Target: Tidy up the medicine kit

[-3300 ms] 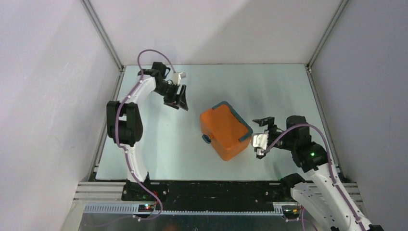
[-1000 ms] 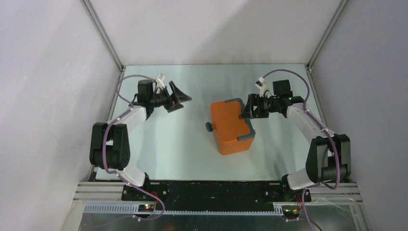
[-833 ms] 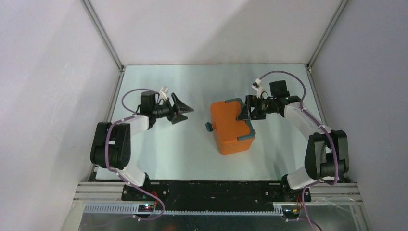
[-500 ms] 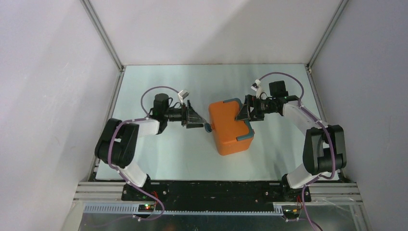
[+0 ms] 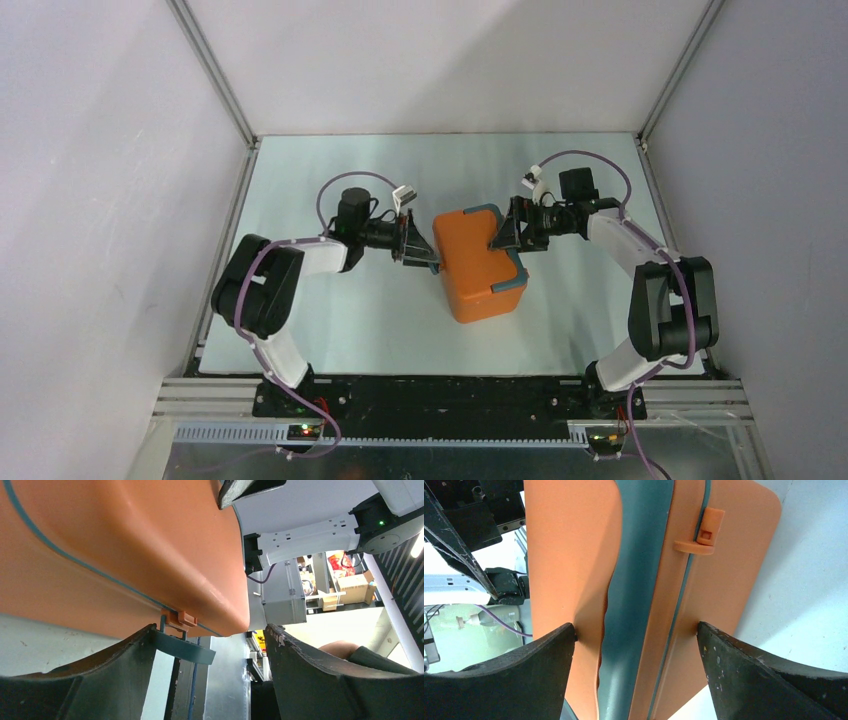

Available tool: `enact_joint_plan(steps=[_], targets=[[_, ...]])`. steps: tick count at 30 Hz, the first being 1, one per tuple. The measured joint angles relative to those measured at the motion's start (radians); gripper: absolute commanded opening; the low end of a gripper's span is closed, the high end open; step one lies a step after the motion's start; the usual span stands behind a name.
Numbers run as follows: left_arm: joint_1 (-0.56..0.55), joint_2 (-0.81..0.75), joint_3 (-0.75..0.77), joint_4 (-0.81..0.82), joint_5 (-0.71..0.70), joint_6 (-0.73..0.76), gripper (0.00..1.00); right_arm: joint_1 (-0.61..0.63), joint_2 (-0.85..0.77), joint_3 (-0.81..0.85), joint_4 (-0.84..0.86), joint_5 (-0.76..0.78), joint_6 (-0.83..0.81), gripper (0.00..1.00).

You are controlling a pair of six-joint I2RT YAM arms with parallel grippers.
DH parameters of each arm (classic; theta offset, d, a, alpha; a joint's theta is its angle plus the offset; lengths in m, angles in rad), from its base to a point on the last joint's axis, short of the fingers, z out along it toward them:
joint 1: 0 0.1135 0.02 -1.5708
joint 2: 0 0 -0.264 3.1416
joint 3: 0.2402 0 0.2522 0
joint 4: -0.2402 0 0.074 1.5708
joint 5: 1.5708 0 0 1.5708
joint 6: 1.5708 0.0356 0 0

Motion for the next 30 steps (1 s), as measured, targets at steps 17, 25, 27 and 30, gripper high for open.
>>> enact_joint_plan(steps=[17,25,27,30], targets=[[-0.002,0.02,0.027,-0.016,-0.004,-0.02,0.54,-0.01,0.011,0.001,0.006,-0.021,0.009,0.9],[0.016,0.017,0.027,-0.016,-0.008,-0.028,0.68,-0.006,0.014,0.001,0.012,-0.021,0.018,0.89],[0.021,0.017,0.027,-0.022,-0.012,-0.027,0.7,-0.003,0.016,0.001,0.016,-0.022,0.02,0.88],[0.031,0.01,0.062,-0.158,-0.04,0.048,0.71,0.002,0.017,0.002,0.017,-0.014,0.021,0.87]])
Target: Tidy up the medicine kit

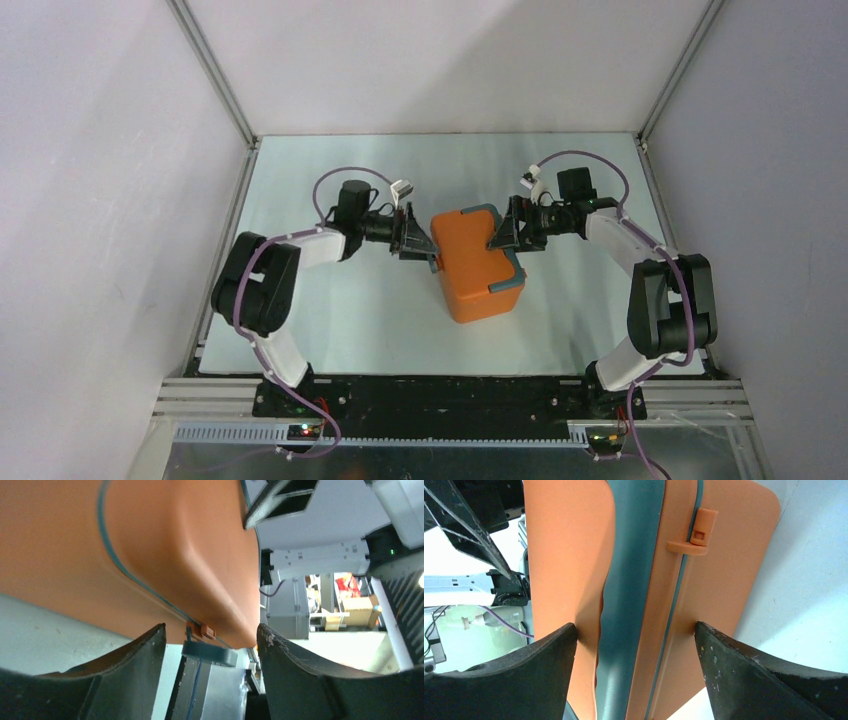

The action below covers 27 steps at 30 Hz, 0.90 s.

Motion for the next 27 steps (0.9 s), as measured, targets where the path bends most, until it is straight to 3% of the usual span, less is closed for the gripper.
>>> enact_joint_plan(steps=[5,10,17,27], targets=[[0.004,-0.008,0.148,-0.349,-0.07,0.224,0.67,0.035,-0.014,0.013,-0.002,0.067,0.016,0.86],[0.004,-0.032,0.169,-0.488,-0.056,0.328,0.69,0.066,-0.032,0.02,-0.001,0.135,0.034,0.86],[0.008,-0.033,0.158,-0.589,-0.069,0.398,0.77,0.068,-0.032,0.02,0.001,0.144,0.053,0.86],[-0.013,-0.072,0.139,-0.64,-0.047,0.457,0.72,0.068,-0.029,0.021,0.003,0.144,0.056,0.85]])
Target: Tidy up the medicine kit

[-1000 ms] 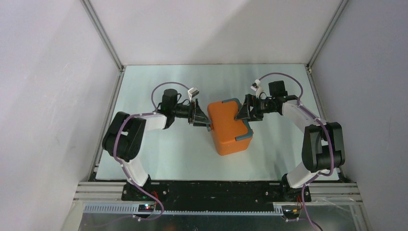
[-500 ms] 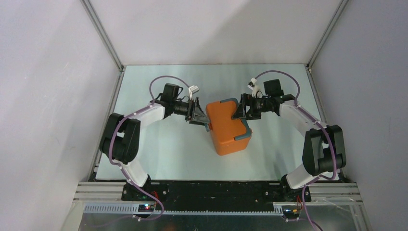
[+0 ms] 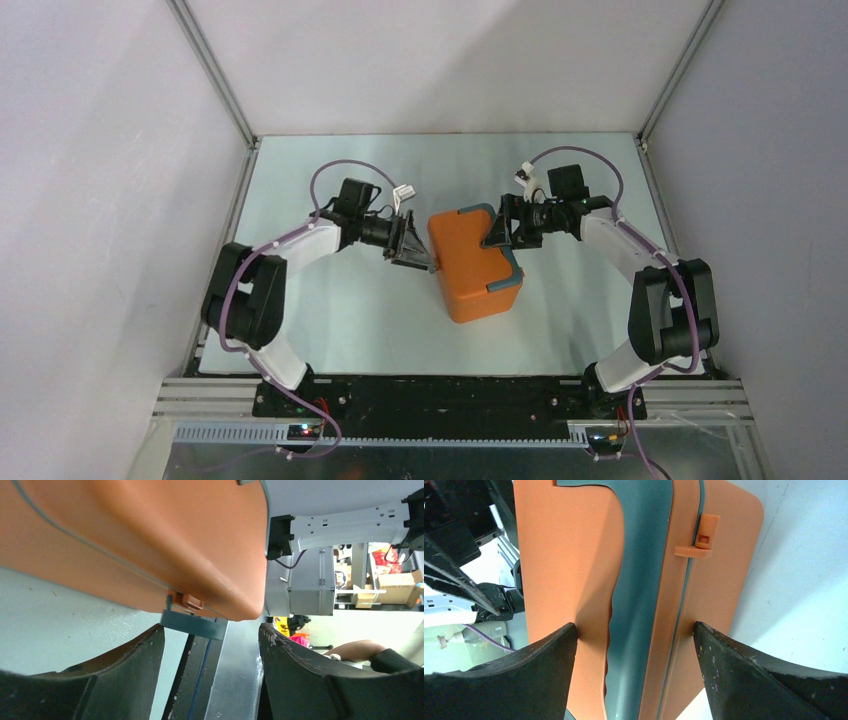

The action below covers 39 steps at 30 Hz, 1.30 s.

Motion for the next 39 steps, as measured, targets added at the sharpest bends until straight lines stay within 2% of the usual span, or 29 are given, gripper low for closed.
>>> enact_joint_plan(steps=[12,21,25,28,32,35,39], targets=[[0.001,-0.062,0.0,-0.019,-0.002,0.045,0.55,-0.008,0.006,0.003,0.006,-0.003,0.001,0.85],[0.002,0.006,0.024,-0.028,-0.068,0.013,0.55,-0.01,0.006,0.003,0.013,-0.004,0.001,0.84],[0.001,0.01,0.051,-0.031,-0.065,0.0,0.62,-0.012,0.006,0.003,0.018,-0.004,0.0,0.84],[0.001,0.009,0.061,-0.029,-0.051,0.0,0.62,-0.012,0.006,0.002,0.025,-0.004,0.0,0.84],[0.001,0.009,0.061,-0.032,-0.045,-0.013,0.55,-0.012,0.008,0.002,0.033,-0.004,0.0,0.84],[0.001,0.009,0.061,-0.036,-0.047,-0.026,0.44,-0.013,0.009,0.002,0.037,-0.004,0.0,0.84],[0.001,0.021,0.072,-0.051,-0.063,-0.032,0.4,-0.013,0.009,0.002,0.04,-0.003,0.0,0.84]])
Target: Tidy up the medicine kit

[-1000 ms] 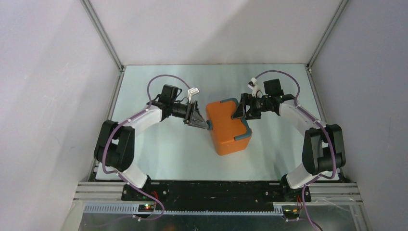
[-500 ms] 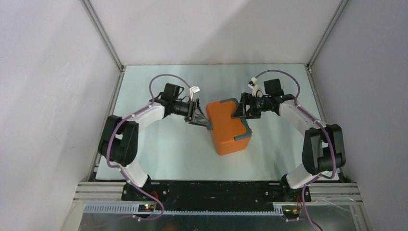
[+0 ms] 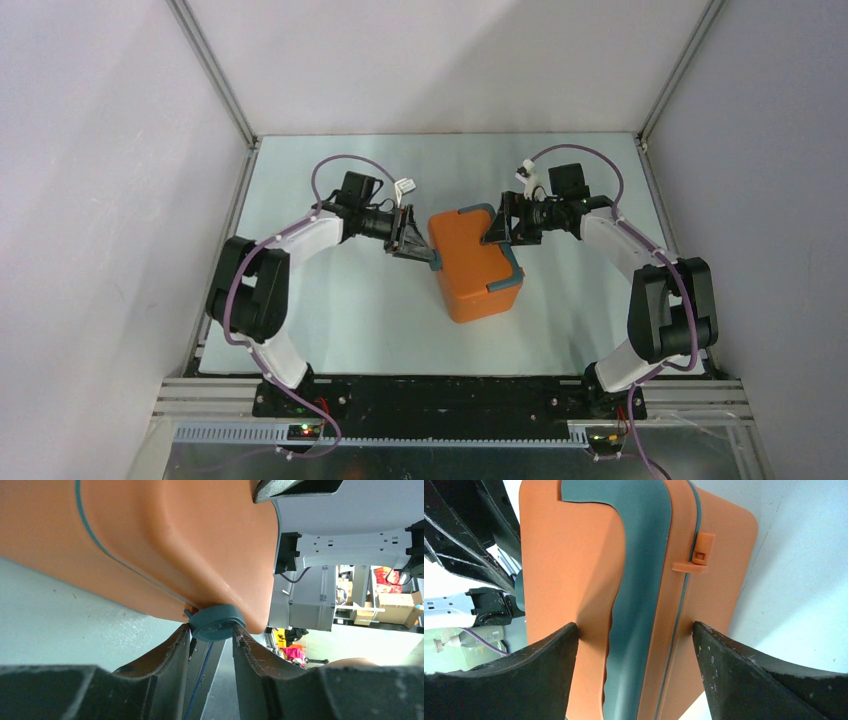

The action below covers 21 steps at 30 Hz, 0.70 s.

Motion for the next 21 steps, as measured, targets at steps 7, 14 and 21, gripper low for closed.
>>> enact_joint_plan(steps=[7,14,21], targets=[[-0.002,0.018,0.023,-0.023,0.013,-0.003,0.55,-0.001,0.0,0.0,0.001,0.0,0.0,0.84],[-0.011,0.023,0.046,-0.039,0.011,-0.001,0.52,-0.001,0.002,0.0,0.005,0.0,0.0,0.84],[-0.021,0.048,0.086,-0.111,-0.024,0.011,0.46,-0.001,0.004,0.0,0.01,-0.001,0.0,0.84]])
